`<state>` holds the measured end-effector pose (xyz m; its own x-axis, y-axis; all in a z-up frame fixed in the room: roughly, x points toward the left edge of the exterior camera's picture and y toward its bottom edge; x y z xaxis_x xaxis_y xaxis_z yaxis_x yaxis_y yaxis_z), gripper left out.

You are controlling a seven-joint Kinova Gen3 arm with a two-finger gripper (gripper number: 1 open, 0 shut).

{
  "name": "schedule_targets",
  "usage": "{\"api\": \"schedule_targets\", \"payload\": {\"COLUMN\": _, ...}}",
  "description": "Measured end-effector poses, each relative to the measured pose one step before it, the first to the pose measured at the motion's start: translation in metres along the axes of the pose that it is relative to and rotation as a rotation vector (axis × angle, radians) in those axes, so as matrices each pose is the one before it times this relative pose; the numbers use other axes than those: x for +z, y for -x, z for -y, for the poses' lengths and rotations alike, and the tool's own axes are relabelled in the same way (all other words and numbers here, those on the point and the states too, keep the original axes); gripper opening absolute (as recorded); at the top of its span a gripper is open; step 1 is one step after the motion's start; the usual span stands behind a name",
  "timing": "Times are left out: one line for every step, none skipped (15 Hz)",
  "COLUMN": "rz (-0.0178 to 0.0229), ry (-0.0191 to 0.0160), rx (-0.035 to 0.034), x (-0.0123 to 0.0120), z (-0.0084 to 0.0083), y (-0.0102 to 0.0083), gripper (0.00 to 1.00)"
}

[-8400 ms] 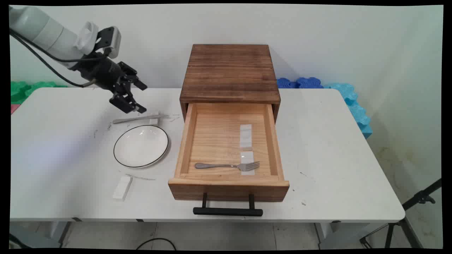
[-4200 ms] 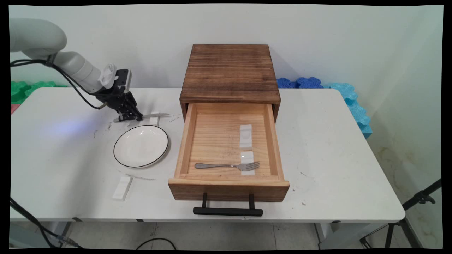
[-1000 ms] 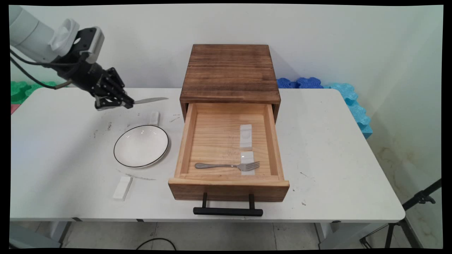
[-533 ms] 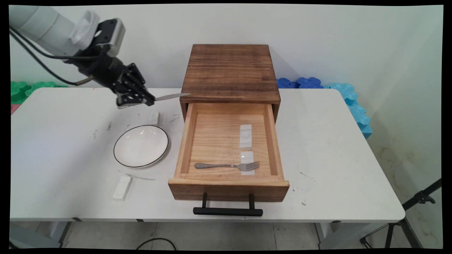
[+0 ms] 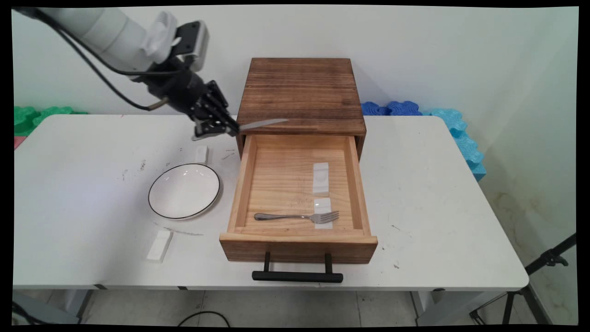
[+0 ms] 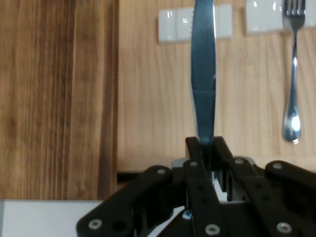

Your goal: Place the picked object into the drawer

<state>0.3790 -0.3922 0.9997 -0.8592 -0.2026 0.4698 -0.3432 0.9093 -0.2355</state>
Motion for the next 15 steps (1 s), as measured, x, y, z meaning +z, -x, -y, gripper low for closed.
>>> {"api": "schedule_targets", "payload": {"rz": -0.00329, "ry": -0.00033, "rx": 0.00028, "x": 0.00584, "z": 0.00054, "y": -0.00643, "gripper": 0.0}}
{"api": "schedule_targets", "payload": {"rz": -0.00269, "ry": -0.00067, "rx": 0.00037, "x": 0.00496, "z": 0.00055, "y": -0.00525, "gripper": 0.0}}
{"api": "schedule_targets", "payload": {"rz": -0.00231, "ry": -0.00046, "rx": 0.00037, "x": 0.00606, "z": 0.00075, "y": -0.00577, "gripper": 0.0}}
{"api": "schedule_targets", "payload": {"rz": -0.00182, "ry": -0.00088, "rx": 0.00078, "x": 0.00619, "z": 0.00086, "y": -0.00556, "gripper": 0.0}}
{"api": "schedule_targets", "payload": {"rz": -0.00128, "ry": -0.00042, "rx": 0.00107, "x": 0.00537, "z": 0.00077, "y": -0.00464, "gripper": 0.0}}
{"api": "schedule_targets", "payload": {"rz": -0.00108, "ry": -0.00017, "rx": 0.00149, "x": 0.00638, "z": 0.00078, "y": -0.00512, "gripper": 0.0}}
{"api": "schedule_targets", "payload": {"rz": -0.00067, "ry": -0.0001, "rx": 0.00221, "x": 0.00612, "z": 0.00067, "y": -0.00476, "gripper": 0.0}}
{"api": "schedule_targets", "payload": {"rz": -0.00046, "ry": 0.00034, "rx": 0.00226, "x": 0.00528, "z": 0.0005, "y": -0.00395, "gripper": 0.0}}
{"api": "schedule_targets", "payload": {"rz": -0.00031, "ry": 0.00015, "rx": 0.00287, "x": 0.00595, "z": 0.00051, "y": -0.00419, "gripper": 0.0}}
{"api": "schedule_targets", "payload": {"rz": 0.00011, "ry": 0.00059, "rx": 0.00317, "x": 0.00607, "z": 0.00037, "y": -0.00394, "gripper": 0.0}}
{"api": "schedule_targets", "payload": {"rz": 0.00018, "ry": 0.0004, "rx": 0.00291, "x": 0.00511, "z": 0.00036, "y": -0.00322, "gripper": 0.0}}
{"api": "schedule_targets", "payload": {"rz": 0.0006, "ry": 0.00086, "rx": 0.00357, "x": 0.00592, "z": 0.00033, "y": -0.00342, "gripper": 0.0}}
{"api": "schedule_targets", "payload": {"rz": 0.00076, "ry": 0.00029, "rx": 0.00366, "x": 0.00586, "z": 0.00048, "y": -0.0032, "gripper": 0.0}}
{"api": "schedule_targets", "payload": {"rz": 0.00092, "ry": 0.00035, "rx": 0.00319, "x": 0.00494, "z": 0.00041, "y": -0.00242, "gripper": 0.0}}
{"api": "schedule_targets", "payload": {"rz": 0.00102, "ry": 0.00026, "rx": 0.00391, "x": 0.00555, "z": 0.00052, "y": -0.00267, "gripper": 0.0}}
